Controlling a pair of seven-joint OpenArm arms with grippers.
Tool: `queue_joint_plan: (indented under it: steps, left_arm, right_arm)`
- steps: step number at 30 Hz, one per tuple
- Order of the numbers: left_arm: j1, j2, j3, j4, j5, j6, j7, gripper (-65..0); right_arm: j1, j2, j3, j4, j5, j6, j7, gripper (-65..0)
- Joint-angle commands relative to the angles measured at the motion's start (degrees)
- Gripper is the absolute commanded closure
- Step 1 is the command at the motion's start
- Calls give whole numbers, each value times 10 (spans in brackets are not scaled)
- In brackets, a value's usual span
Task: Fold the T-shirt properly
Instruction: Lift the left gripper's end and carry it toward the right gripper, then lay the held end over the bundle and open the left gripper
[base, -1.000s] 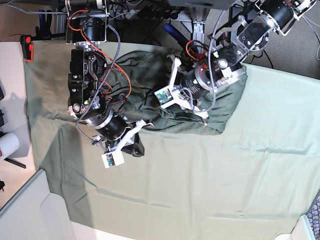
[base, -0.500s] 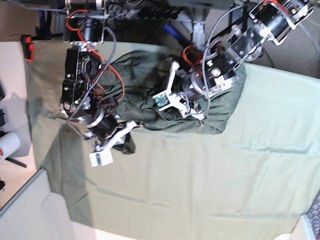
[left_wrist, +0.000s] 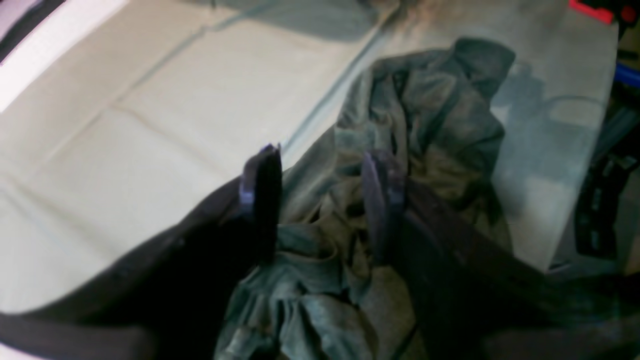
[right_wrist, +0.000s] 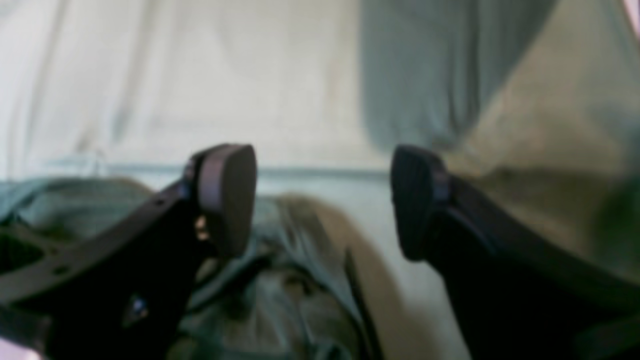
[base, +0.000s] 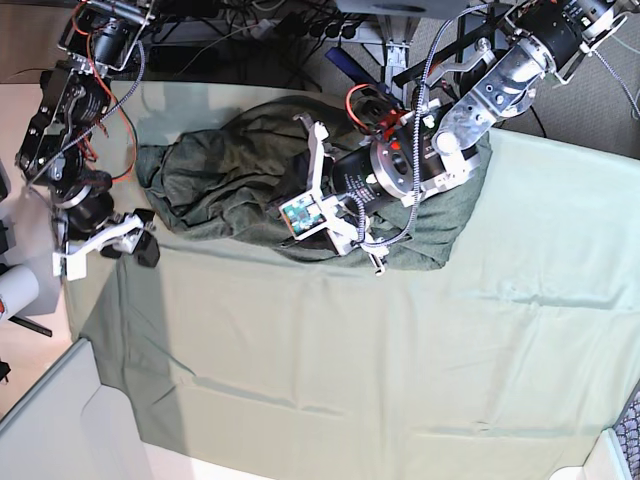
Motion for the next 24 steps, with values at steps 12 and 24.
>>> queue_joint_plan:
  steps: [12,24]
  left_arm:
    - [65,-84,-214,12,-51,-12,3,-299]
    - [130,-88,-224,67,-88,-39,10,-299]
  right_arm:
    - [-2,30,4,-24,25,5,24,-418]
    - [-4,29,4,-24,16,4,24,-418]
